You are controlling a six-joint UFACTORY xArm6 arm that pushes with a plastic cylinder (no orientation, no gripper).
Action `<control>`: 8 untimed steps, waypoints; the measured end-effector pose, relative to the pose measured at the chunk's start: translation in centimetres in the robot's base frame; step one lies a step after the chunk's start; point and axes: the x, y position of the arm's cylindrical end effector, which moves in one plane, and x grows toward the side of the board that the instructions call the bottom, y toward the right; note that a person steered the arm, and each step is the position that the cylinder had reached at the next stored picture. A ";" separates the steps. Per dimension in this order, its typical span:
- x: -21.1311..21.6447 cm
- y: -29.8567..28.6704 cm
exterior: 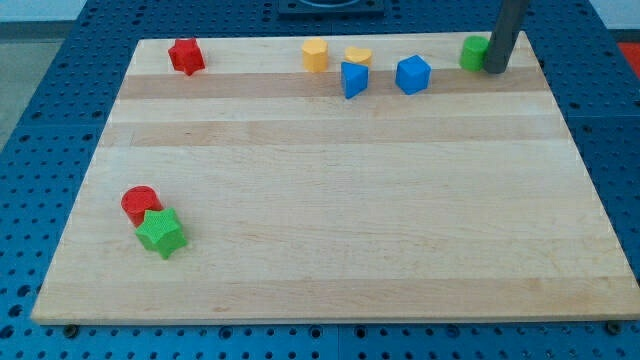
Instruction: Your arm move closer to the yellow hexagon
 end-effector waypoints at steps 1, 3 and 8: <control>-0.1 -0.7; 0.3 -0.8; 6.7 -25.2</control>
